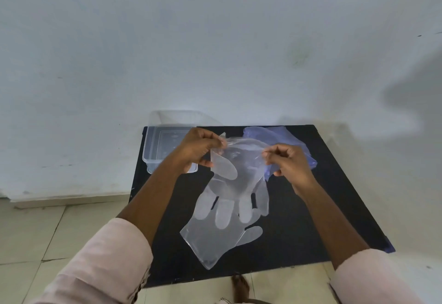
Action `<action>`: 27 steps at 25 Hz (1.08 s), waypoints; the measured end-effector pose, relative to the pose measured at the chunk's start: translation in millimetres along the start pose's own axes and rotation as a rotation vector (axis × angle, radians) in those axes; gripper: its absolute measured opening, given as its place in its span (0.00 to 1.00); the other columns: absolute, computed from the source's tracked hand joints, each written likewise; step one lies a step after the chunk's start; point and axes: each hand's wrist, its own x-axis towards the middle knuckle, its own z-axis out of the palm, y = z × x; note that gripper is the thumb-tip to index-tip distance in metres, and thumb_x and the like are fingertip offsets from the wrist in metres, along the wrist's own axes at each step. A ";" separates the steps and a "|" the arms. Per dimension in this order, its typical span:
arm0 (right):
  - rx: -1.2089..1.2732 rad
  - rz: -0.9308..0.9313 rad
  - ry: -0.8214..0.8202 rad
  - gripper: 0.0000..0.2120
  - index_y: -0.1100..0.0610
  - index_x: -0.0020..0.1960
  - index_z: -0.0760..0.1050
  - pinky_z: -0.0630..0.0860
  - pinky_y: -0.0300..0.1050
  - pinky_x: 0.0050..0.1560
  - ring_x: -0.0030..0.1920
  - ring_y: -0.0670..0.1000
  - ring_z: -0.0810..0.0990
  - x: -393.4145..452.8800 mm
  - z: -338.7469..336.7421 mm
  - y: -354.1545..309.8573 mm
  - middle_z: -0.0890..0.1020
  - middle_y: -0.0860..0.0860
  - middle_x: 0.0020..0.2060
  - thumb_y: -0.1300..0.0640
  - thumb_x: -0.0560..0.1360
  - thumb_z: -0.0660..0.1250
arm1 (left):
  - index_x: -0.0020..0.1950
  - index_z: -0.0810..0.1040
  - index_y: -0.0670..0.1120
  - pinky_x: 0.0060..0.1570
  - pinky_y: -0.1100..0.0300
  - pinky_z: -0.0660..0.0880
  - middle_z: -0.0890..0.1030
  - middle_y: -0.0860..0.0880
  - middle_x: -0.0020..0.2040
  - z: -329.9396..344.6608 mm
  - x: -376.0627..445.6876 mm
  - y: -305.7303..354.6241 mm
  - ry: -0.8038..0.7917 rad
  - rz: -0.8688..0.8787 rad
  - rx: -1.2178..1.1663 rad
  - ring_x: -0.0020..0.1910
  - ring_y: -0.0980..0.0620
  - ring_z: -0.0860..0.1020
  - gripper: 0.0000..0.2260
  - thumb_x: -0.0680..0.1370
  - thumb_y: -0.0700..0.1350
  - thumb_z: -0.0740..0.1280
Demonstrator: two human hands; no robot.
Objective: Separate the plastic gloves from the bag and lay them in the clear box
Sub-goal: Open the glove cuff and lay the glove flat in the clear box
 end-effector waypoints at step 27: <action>0.197 -0.059 -0.033 0.04 0.64 0.48 0.75 0.82 0.43 0.39 0.40 0.54 0.86 20.4 4.8 -43.8 0.85 0.58 0.41 0.63 0.78 0.64 | 0.41 0.85 0.51 0.37 0.59 0.80 0.87 0.48 0.40 13.1 12.8 -10.1 0.099 0.237 -0.312 0.40 0.51 0.85 0.04 0.74 0.48 0.72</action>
